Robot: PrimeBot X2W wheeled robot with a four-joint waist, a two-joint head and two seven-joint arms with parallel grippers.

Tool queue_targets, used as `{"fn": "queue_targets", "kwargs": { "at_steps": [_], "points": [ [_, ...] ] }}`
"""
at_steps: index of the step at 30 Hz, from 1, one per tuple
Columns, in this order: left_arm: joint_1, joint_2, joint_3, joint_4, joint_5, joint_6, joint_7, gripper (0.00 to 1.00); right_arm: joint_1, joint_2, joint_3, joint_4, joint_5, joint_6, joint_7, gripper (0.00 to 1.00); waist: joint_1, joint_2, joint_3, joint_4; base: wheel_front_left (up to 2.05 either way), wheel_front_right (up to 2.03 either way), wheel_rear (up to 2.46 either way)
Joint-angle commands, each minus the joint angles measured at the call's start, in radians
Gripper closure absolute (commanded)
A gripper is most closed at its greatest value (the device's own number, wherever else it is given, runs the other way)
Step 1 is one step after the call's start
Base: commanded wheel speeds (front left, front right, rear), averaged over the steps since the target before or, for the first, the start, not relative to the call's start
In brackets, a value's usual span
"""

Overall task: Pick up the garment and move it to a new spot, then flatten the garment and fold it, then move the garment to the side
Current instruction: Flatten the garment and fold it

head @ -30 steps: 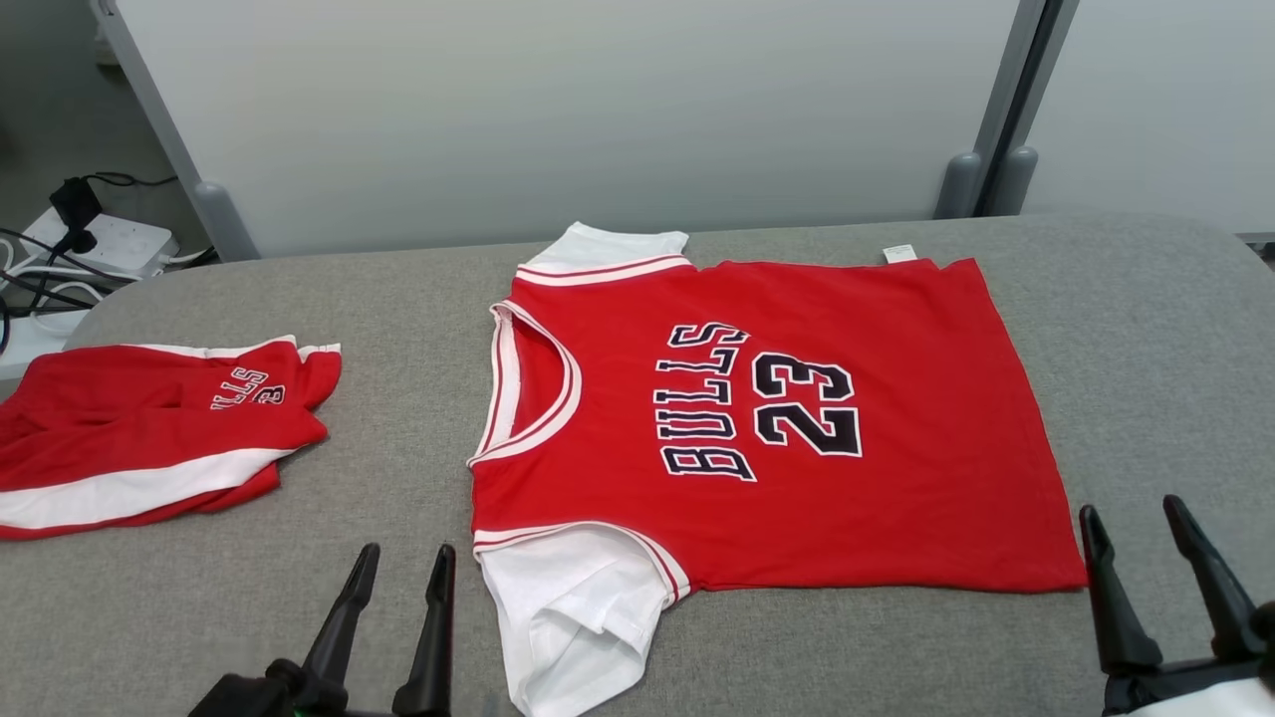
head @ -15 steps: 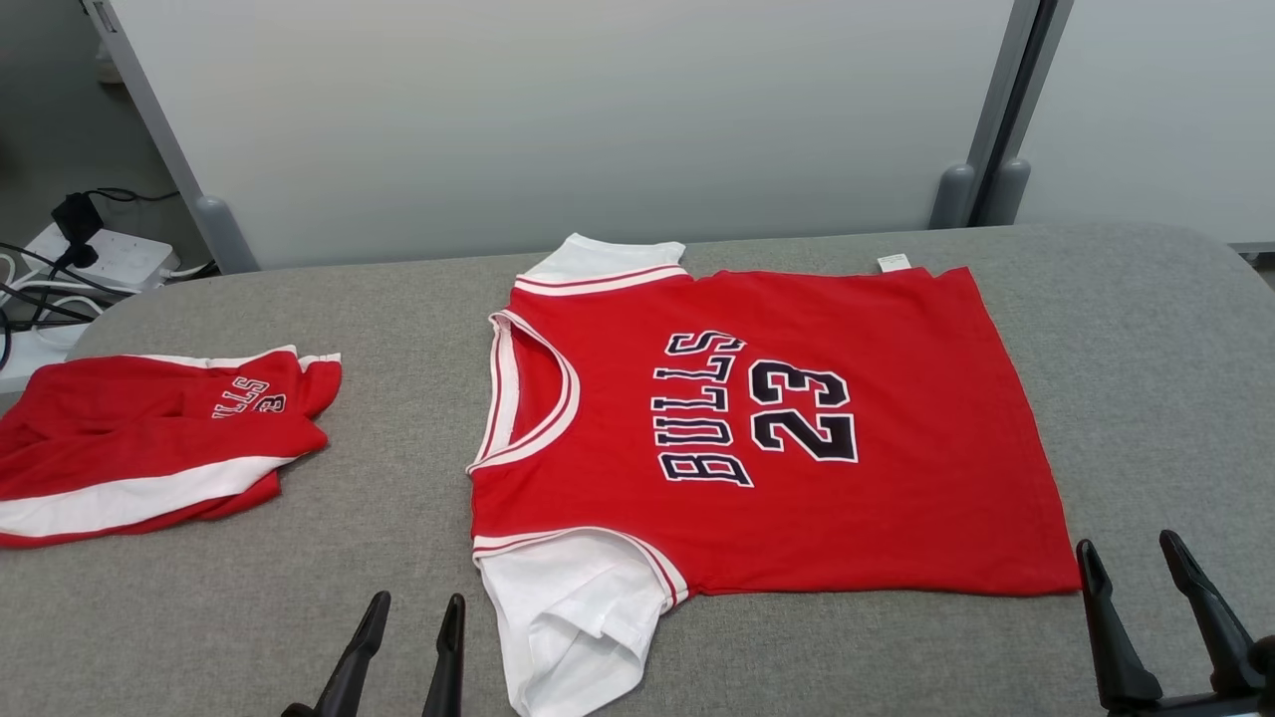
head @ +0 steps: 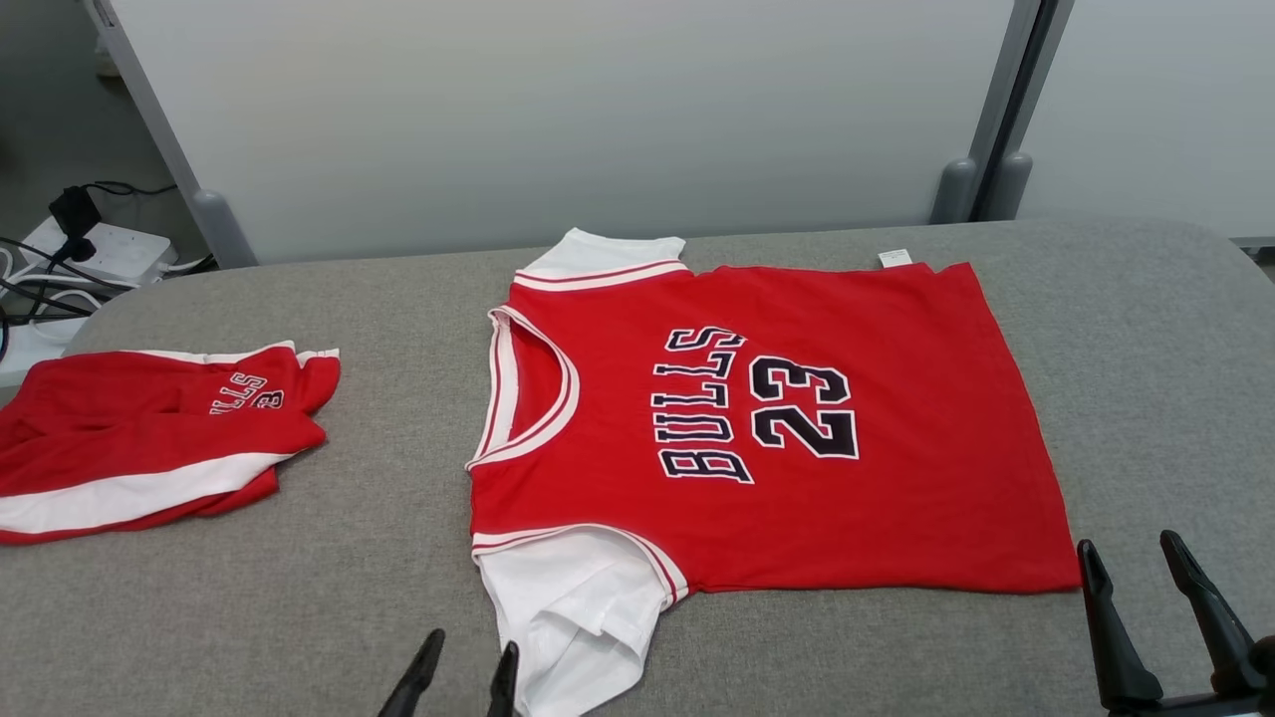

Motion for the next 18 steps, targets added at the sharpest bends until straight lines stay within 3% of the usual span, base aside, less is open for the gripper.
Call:
{"fn": "queue_targets", "kwargs": {
  "at_steps": [1, 12, 18],
  "points": [
    [-0.034, 0.004, 0.002, 0.002, 0.05, 0.01, -0.001, 0.0, -0.016, -0.028, 0.011, -0.027, 0.007, 0.0, -0.013, 0.0, 0.0, 0.0, 0.007, 0.002, 0.0, 0.0, 0.0],
    [-0.121, 0.014, -0.074, 0.089, 0.171, 0.078, 0.149, 0.0, -0.04, -0.039, 0.016, -0.034, 0.011, 0.0, -0.013, 0.0, 0.0, 0.0, 0.063, 0.004, 0.0, 0.0, 0.0],
    [-0.157, 0.021, -0.096, 0.14, 0.189, 0.079, 0.208, 0.0, -0.05, -0.043, 0.016, -0.033, 0.015, 0.0, -0.013, 0.0, 0.0, 0.0, 0.084, -0.005, 0.0, 0.0, 0.0]
  ]
}}
